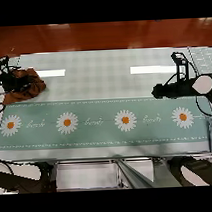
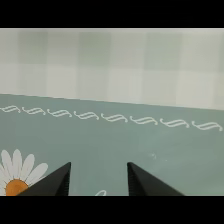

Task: Fold the shirts.

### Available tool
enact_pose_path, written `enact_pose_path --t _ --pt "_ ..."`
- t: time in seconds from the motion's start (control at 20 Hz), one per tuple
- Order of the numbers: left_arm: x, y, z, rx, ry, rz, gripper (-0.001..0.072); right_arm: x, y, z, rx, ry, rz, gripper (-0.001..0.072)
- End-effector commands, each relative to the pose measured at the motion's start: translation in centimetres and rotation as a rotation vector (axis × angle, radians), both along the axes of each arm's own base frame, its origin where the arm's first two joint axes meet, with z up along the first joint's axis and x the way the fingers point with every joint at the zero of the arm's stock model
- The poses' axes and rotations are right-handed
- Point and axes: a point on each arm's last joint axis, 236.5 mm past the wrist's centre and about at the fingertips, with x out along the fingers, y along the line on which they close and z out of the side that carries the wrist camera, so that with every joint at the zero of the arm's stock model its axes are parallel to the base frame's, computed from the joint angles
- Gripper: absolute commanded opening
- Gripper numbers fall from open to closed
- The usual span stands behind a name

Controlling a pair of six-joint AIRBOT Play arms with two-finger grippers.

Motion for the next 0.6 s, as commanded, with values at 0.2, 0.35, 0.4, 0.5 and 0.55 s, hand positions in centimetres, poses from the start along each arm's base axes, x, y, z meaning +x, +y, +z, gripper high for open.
enact_pose_path --t 0.2,0.35,0.4,0.5,0.55 --pt "-0.2 -2.3 5.9 -0.074 0.009 -0.021 0.0024 0.4 -0.2 1.6 0.019 -0.053 -0.045 0.0404" --pt "1.9 -7.5 17.0 -0.187 -0.290 -0.098 0.0025 -0.5 -1.0 4.5 -0.004 -0.127 -0.039 0.0404" --pt "1.7 -9.3 21.1 -0.202 -0.389 -0.150 0.0025 -1.4 -1.4 5.2 -0.017 -0.127 -0.036 0.0404" --pt "0.4 -11.8 29.4 -0.194 -0.590 -0.184 0.0024 -3.3 -2.0 6.2 -0.032 -0.119 -0.047 0.0404" --pt "-0.7 -12.8 33.4 -0.175 -0.692 -0.200 0.0024 -3.9 -2.0 6.9 -0.025 -0.128 -0.047 0.0404"
